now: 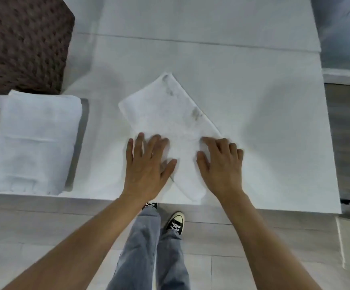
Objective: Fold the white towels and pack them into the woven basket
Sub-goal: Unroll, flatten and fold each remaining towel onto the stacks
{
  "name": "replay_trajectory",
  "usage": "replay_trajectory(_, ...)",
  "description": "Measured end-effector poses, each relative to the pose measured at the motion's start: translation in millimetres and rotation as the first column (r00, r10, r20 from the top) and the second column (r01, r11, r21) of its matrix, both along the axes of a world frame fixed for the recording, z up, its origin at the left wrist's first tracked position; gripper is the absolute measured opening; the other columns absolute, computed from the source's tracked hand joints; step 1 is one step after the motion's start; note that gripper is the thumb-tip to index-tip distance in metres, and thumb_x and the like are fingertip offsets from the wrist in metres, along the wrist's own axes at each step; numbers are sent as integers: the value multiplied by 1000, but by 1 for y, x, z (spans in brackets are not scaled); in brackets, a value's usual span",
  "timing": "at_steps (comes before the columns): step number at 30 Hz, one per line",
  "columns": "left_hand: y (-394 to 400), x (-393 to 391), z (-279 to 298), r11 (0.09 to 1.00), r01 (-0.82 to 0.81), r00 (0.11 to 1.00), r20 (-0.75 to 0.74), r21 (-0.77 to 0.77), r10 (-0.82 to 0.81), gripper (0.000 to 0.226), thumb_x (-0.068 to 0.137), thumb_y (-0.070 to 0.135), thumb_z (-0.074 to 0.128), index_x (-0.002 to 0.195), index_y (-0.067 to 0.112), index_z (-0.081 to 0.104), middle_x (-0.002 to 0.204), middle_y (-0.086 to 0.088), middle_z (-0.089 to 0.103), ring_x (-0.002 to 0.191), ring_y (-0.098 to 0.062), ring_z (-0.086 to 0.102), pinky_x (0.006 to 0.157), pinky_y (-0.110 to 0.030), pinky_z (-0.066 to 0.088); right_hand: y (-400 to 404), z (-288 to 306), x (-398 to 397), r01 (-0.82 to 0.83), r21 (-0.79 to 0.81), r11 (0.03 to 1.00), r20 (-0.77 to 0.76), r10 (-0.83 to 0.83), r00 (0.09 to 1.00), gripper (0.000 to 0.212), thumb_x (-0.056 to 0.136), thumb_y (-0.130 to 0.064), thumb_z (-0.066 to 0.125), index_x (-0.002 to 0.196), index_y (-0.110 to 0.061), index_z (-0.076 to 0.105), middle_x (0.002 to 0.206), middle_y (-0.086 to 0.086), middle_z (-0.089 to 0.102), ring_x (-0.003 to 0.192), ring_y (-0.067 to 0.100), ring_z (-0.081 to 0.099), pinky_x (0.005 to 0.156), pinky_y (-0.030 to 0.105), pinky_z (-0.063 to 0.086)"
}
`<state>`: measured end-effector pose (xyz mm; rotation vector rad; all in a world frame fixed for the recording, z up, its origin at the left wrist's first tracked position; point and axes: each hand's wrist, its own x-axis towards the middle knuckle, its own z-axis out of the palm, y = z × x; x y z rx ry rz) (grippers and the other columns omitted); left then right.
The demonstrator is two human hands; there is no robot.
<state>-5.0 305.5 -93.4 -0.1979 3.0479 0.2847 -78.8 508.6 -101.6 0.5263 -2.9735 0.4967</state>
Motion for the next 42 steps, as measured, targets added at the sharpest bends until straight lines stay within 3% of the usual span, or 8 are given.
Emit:
replay_trajectory(12,-6,50,-10,980,189,969,-174,68,-175,51,99,36,57,144,11,52,155,-16,40,142,-39,38,115,-53,31,-10,-8,82,-10,-58,998,15,11,1000,47,92,-36,70,133,-14,64,113,7,60,99,29,55,92,44,38)
replay_trajectory(16,-3,89,-16,944,312,950,-55,106,-308,84,86,56,69,154,16,39,164,-12,25,152,-34,19,121,-52,24,-7,-7,84,-18,-84,996,67,23,997,51,92,-41,67,136,-16,62,117,6,60,105,28,56,94,44,38)
replay_trajectory(20,-11,96,-14,941,302,952,-2,154,-306,95,72,23,87,154,21,39,165,-7,24,153,-31,16,120,-49,26,6,-5,91,-116,-208,971,140,147,979,63,89,-63,65,137,-23,61,124,-2,58,116,21,55,98,40,39)
replay_trajectory(25,-14,104,-5,925,183,983,-86,333,-164,55,73,9,80,124,22,65,150,4,50,146,-20,36,119,-44,28,27,-6,112,-225,-198,954,185,262,947,77,79,-75,68,135,-23,63,136,2,55,126,24,52,110,37,31)
replay_trajectory(31,-15,93,29,732,-201,975,63,651,212,22,88,12,70,105,26,72,104,19,69,107,8,53,96,-1,31,43,-3,126,-132,-241,962,65,152,986,43,69,-18,89,109,-17,72,142,-3,59,137,25,51,112,53,35)
replay_trajectory(34,-24,88,50,633,-277,954,130,723,269,15,94,13,66,99,27,67,93,15,68,87,-1,62,71,-7,42,37,19,120,-83,-397,914,140,149,979,28,79,-12,80,103,-20,68,138,-15,61,142,18,46,120,45,29)
replay_trajectory(37,-29,77,64,549,-326,917,117,770,380,6,95,27,65,93,21,65,78,12,68,65,-4,58,56,-14,40,18,49,113,201,-579,790,422,80,903,18,95,-16,70,99,-31,59,108,-27,67,118,6,59,96,14,42)
replay_trajectory(42,-31,46,76,350,-444,800,189,825,569,13,92,34,69,97,22,64,72,5,74,55,-6,61,50,-18,44,-13,60,79,354,-638,684,484,-1,875,6,102,-26,58,98,-26,54,65,-3,50,56,10,42,53,19,34)
